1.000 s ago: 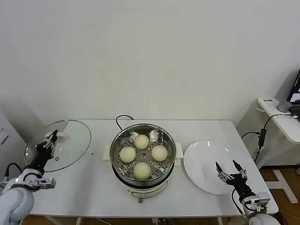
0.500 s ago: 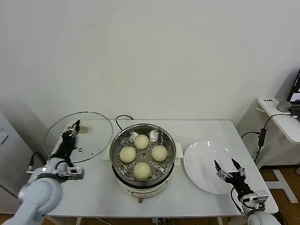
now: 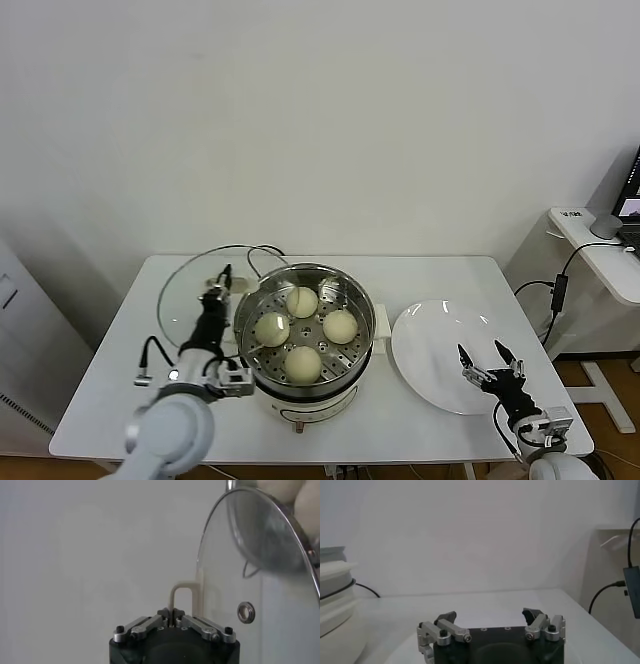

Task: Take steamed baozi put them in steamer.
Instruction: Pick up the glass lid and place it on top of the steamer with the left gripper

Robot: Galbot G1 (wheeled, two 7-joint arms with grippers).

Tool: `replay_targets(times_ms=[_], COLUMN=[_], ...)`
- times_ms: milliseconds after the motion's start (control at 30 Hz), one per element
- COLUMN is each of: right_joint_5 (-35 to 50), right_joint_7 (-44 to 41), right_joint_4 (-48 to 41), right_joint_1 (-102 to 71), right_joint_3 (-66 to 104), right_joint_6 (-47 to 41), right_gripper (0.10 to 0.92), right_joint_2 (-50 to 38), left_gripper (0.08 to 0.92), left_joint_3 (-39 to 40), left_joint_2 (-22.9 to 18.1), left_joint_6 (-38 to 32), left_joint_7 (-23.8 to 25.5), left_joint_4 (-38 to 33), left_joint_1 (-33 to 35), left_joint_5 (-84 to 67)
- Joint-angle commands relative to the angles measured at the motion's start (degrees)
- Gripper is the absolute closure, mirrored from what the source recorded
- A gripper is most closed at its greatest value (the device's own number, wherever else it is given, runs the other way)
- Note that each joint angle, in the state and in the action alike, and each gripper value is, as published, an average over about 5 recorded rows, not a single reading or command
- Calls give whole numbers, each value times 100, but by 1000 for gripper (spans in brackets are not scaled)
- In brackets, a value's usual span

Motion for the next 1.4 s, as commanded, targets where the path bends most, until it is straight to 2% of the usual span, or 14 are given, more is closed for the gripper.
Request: replay_targets(times_ms=[33, 400, 1400], right_joint_5=[-26, -34, -46], right_joint_7=[-8, -39, -88], right_joint_4=[-21, -65, -132], right_joint_1=[9, -19, -58], right_joint_3=[-3, 12, 42], right_joint_6=[12, 37, 70], right_gripper=[203, 203, 203], right_joint_2=[11, 20, 88], left_gripper=[894, 894, 894], left_joint_3=[938, 1123, 1414], left_joint_2=[-795, -1219, -1333], left_joint_6=[389, 323, 96], left_joint_7=[106, 57, -58], left_joint_4=[18, 223, 655], left_joint_1=[-142, -153, -224], left_joint_5=[974, 1477, 1472])
